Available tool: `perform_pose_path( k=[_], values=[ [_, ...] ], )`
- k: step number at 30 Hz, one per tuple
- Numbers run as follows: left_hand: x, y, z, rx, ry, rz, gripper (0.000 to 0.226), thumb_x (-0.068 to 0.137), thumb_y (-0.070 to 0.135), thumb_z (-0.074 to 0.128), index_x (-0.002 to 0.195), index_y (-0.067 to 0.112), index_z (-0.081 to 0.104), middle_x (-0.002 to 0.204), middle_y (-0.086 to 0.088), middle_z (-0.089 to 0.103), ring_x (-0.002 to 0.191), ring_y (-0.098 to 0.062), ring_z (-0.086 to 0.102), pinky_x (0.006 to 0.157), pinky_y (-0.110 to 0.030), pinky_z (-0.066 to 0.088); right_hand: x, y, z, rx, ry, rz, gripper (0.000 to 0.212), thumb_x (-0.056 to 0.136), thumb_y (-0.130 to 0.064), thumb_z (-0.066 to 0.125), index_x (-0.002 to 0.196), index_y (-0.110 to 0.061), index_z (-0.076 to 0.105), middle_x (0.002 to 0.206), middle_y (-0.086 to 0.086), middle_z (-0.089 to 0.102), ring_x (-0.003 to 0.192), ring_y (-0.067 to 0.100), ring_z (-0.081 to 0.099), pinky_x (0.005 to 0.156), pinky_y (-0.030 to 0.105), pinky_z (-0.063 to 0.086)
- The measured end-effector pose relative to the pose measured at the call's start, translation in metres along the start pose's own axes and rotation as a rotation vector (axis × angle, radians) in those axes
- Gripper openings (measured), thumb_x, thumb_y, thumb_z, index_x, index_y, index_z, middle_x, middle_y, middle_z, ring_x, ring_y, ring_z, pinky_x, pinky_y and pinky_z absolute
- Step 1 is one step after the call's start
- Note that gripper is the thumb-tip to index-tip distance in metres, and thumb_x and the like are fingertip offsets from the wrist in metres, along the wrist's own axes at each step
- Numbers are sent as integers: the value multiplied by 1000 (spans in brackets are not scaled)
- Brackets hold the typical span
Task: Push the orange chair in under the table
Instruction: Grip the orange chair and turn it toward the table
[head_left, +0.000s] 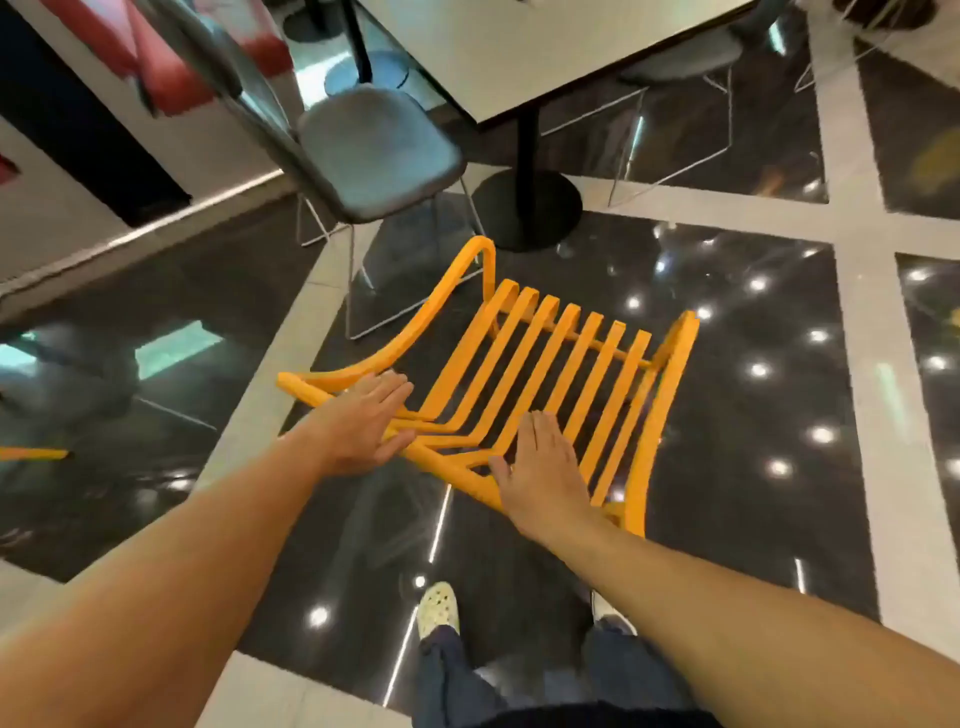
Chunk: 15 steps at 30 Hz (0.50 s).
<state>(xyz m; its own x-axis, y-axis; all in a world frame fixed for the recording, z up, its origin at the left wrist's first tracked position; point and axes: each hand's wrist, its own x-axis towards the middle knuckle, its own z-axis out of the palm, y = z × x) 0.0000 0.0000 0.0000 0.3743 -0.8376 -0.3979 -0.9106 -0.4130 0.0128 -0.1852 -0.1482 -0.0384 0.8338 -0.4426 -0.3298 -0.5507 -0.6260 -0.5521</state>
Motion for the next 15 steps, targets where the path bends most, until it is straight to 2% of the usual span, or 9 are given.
perform_pose_path(
  k=[2, 4, 7, 12, 15],
  values=[
    [1, -16, 10, -28, -43, 72, 86, 85, 62, 7, 127, -6, 39, 134, -27, 45, 126, -39, 39, 106, -49, 30, -2, -2, 11, 25, 28, 137, 63, 95, -43, 32, 142, -9, 9, 154, 10, 11, 140, 24, 2, 114, 41, 8],
    [-1, -26, 23, 15, -78, 164, 91, 84, 61, -2, 120, -8, 45, 127, -28, 51, 116, -42, 48, 101, -51, 35, -10, -3, 23, 68, 60, 264, 62, 94, -44, 33, 141, -7, 16, 151, 12, 19, 139, 26, 11, 112, 45, 13],
    [5, -42, 38, 40, -98, 276, 85, 85, 60, 5, 121, -5, 45, 127, -27, 51, 117, -40, 47, 102, -52, 33, -25, -8, 46, -3, 137, 332, 58, 93, -45, 34, 137, -7, 25, 142, 11, 35, 131, 27, 25, 109, 48, 19],
    [11, -69, 51, 9, -58, 249, 53, 92, 44, 29, 121, 2, 44, 119, -21, 57, 109, -38, 51, 98, -51, 35, -35, -16, 70, -220, 213, 306, 58, 92, -50, 31, 133, -10, 33, 131, 10, 48, 122, 28, 37, 105, 47, 19],
    [12, -74, 55, 30, -24, 254, 57, 89, 47, 21, 111, 4, 50, 105, -19, 62, 92, -38, 55, 83, -52, 42, -32, -12, 71, -249, 213, 304, 51, 91, -50, 35, 123, -11, 45, 115, 11, 57, 107, 31, 47, 97, 47, 26]
  ],
)
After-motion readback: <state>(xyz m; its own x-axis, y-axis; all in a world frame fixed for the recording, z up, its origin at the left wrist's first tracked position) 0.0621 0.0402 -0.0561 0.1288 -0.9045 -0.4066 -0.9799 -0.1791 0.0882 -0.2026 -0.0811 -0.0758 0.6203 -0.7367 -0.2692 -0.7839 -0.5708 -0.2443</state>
